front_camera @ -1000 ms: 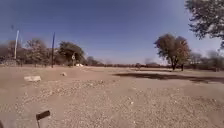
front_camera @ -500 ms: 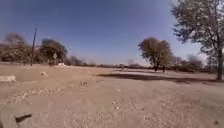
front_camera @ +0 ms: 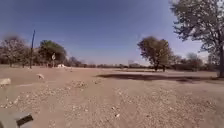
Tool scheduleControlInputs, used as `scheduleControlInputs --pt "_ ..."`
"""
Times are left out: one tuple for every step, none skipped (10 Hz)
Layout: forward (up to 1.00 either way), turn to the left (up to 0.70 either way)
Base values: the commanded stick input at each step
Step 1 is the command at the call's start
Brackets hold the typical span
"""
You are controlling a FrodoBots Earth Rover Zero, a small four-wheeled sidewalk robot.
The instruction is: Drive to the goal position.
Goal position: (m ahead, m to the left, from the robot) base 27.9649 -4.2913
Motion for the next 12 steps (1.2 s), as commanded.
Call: scheduleControlInputs --pt "0.50 0.00" --pt "0.50 0.00" --pt "0.50 0.00" --pt "0.50 0.00" --pt "0.50 0.00" --pt "0.50 0.00" --pt "0.50 0.00" --pt "0.50 0.00" --pt "0.50 0.00" --pt "0.50 0.00" --pt "0.50 0.00" --pt "0.50 0.00"
